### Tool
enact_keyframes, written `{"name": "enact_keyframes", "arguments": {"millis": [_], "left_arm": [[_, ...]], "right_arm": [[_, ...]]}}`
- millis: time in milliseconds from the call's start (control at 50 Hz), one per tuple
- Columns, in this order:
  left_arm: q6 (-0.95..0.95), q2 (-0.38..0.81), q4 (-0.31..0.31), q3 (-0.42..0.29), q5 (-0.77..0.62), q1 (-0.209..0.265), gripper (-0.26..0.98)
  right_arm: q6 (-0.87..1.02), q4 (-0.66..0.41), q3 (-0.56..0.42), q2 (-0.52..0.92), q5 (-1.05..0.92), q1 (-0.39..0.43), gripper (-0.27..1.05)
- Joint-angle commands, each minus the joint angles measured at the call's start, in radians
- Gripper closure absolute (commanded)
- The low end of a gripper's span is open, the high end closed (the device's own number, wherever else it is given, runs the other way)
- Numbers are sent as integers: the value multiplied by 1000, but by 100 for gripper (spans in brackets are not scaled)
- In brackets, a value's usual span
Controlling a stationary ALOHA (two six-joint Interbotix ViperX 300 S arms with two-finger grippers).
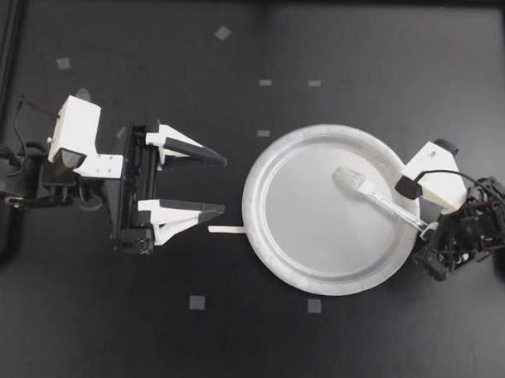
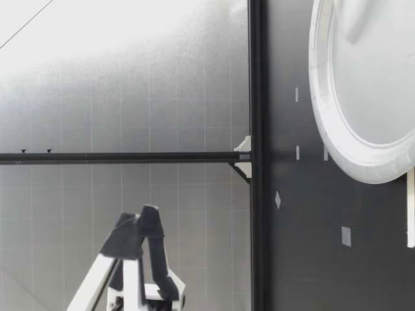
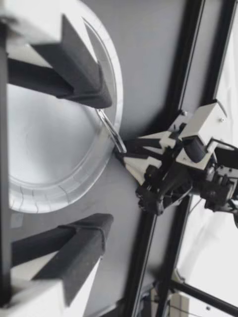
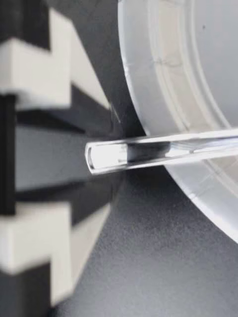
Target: Pick up the fork and place it on the plate.
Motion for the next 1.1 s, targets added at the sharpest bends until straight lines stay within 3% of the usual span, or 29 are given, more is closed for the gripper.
{"name": "enact_keyframes", "arguments": {"millis": [0,260,540,660,820,960,1080], "left_arm": [[2,-12,2,-6,-6,0,-10],[-2,-25,2,-6,-6,-2,-10],[-18,-69,2,-23,-2,-2,-9],[-2,-117,2,-72,138,0,-8],[49,-138,2,-170,370,0,-1],[69,-129,2,-158,318,0,10],[71,-117,2,-112,201,-2,23]], "right_arm": [[2,9,-12,-9,0,3,33],[-9,28,-32,-71,-32,3,31],[-14,3,-57,-319,-158,2,26],[-32,-72,-91,-433,-265,3,26],[-66,-202,-84,-499,-595,3,28],[-66,-225,-40,-480,-680,2,37],[-75,-232,2,-449,-742,2,52]]}}
